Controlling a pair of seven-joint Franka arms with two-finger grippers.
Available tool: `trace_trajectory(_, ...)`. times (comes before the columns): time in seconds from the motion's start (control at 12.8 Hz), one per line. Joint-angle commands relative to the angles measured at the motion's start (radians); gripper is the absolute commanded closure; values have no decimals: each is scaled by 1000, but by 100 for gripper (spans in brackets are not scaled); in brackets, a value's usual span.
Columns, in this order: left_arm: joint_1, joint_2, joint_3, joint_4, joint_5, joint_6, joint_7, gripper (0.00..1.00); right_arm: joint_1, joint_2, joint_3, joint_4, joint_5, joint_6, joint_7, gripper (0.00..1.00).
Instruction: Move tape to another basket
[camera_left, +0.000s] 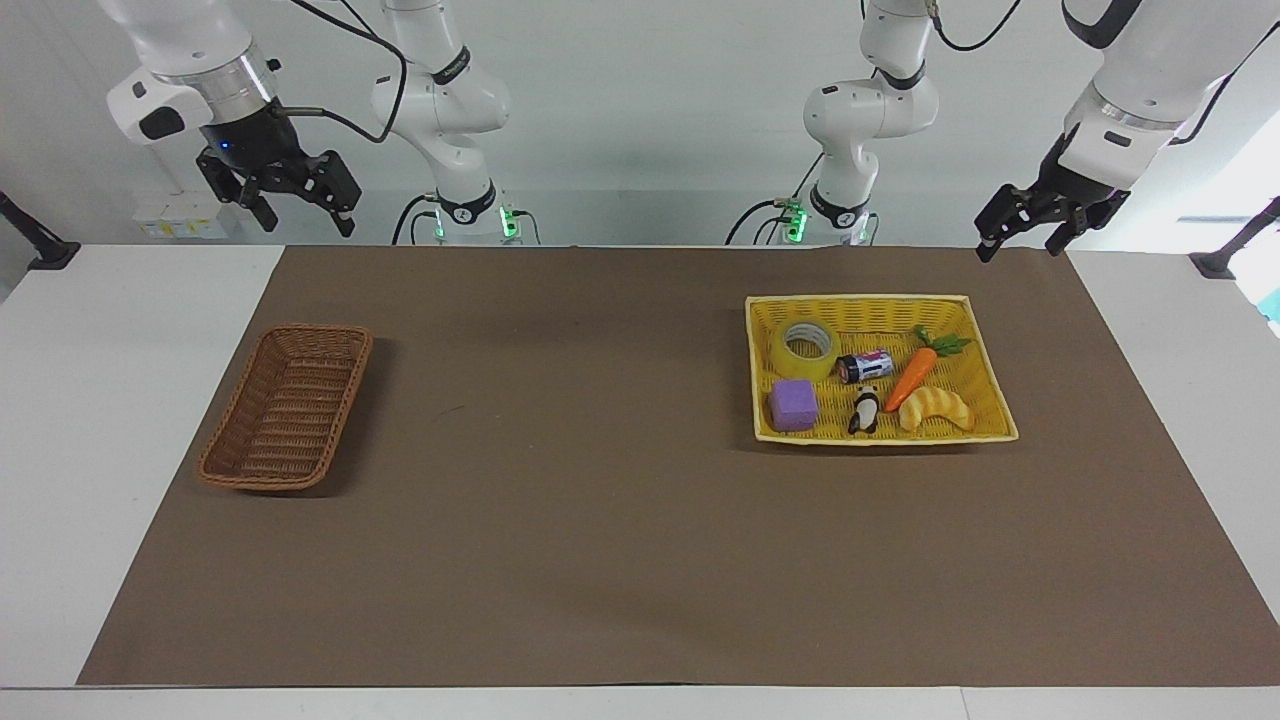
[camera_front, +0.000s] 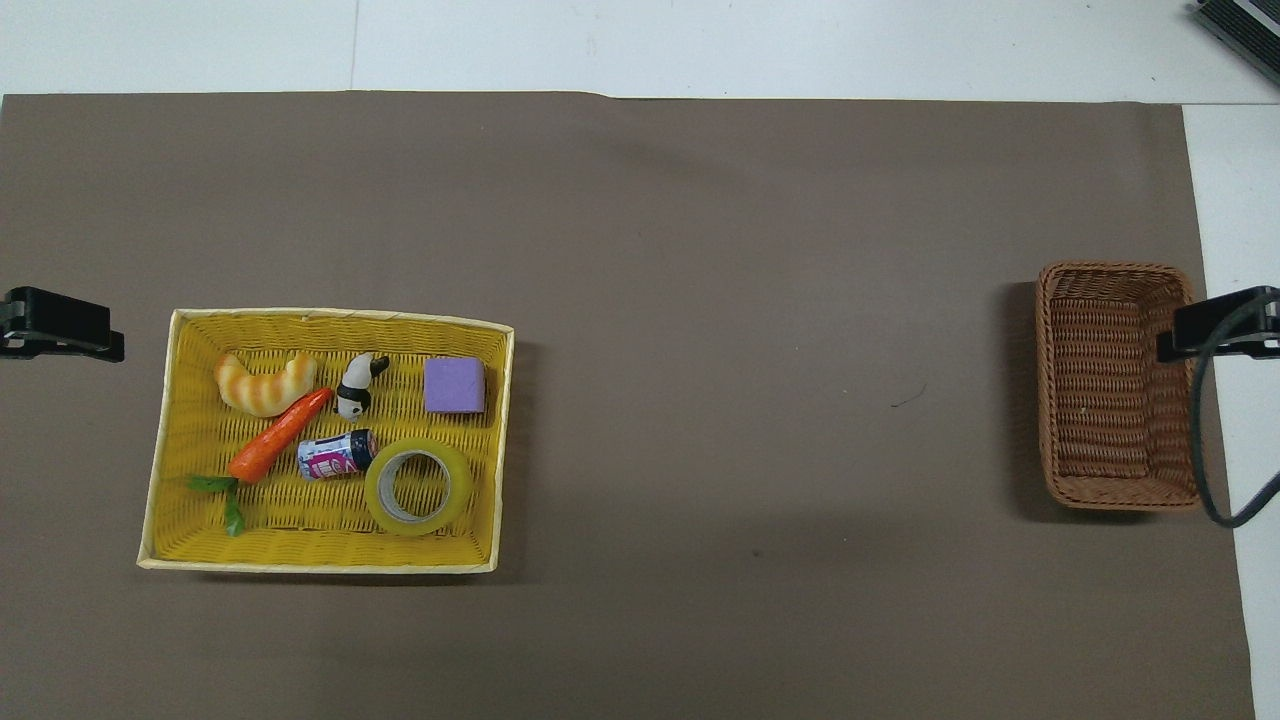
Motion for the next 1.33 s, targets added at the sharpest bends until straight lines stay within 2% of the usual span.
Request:
trace_trajectory(0.0, -5, -2, 4, 8, -3, -20, 84, 0, -8, -6, 3, -1, 11, 7, -19, 0)
trace_trajectory(1.02, -17, -66, -6, -122, -9, 40, 105, 0, -8, -4, 3, -1, 11, 7, -19, 0)
trace_trajectory(1.25, -69, -86, -7, -177, -11, 69, 65, 0, -8, -6, 3, -1, 11, 7, -19, 0)
